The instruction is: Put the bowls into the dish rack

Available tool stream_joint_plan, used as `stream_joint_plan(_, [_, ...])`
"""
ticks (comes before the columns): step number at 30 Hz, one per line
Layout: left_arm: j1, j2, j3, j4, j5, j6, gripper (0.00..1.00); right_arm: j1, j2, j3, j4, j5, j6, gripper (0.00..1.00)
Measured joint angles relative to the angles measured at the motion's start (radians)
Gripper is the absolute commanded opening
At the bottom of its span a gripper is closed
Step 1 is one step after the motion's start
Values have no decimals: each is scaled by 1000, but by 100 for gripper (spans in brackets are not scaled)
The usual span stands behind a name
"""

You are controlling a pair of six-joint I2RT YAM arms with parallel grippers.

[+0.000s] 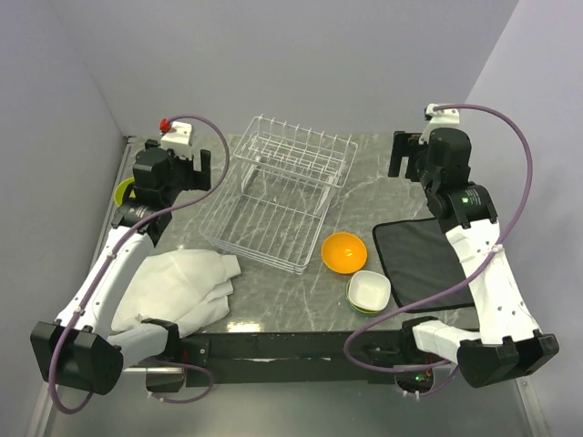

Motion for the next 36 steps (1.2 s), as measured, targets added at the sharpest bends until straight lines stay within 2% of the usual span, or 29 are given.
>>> stream_joint_plan(3, [-2, 29, 24, -66, 35, 11, 97, -19, -6, -3, 0, 13, 33, 100])
stream_joint_plan(5, [-3, 66, 53, -109, 57, 18, 97, -58, 0, -1, -13, -19, 52, 94])
stream_joint_plan(11, [-3, 102, 56, -174, 98, 16, 97, -204, 52, -5, -61, -278, 134, 92])
stream_joint_plan(15, [-3, 107, 41, -169, 105, 8, 99, -200, 63, -44, -72, -386, 185, 92])
stream_joint_plan(18, [-3, 125, 20, -174, 119, -1, 98, -180, 68, -55, -76, -409, 195, 93])
stream_joint_plan(20, [-3, 157, 20, -177, 127, -1, 97, -158, 69, -56, -76, -416, 192, 98])
stream_joint_plan(24, [-3, 230, 21, -201, 153, -1, 98, -127, 69, -58, -65, -472, 180, 99])
stream_joint_plan(28, [-3, 274, 23, -216, 164, 0, 90, -119, 69, -82, -42, -516, 180, 99])
stream_joint_plan(33, [-3, 342, 46, -225, 167, 1, 85, -119, 71, -92, -39, -525, 179, 99])
stream_joint_plan(34, [-3, 351, 47, -224, 166, 0, 78, -119, 71, -92, -37, -526, 179, 99])
stream_joint_plan(36, [-3, 372, 48, -224, 166, 0, 74, -119, 71, -92, -36, -526, 179, 98])
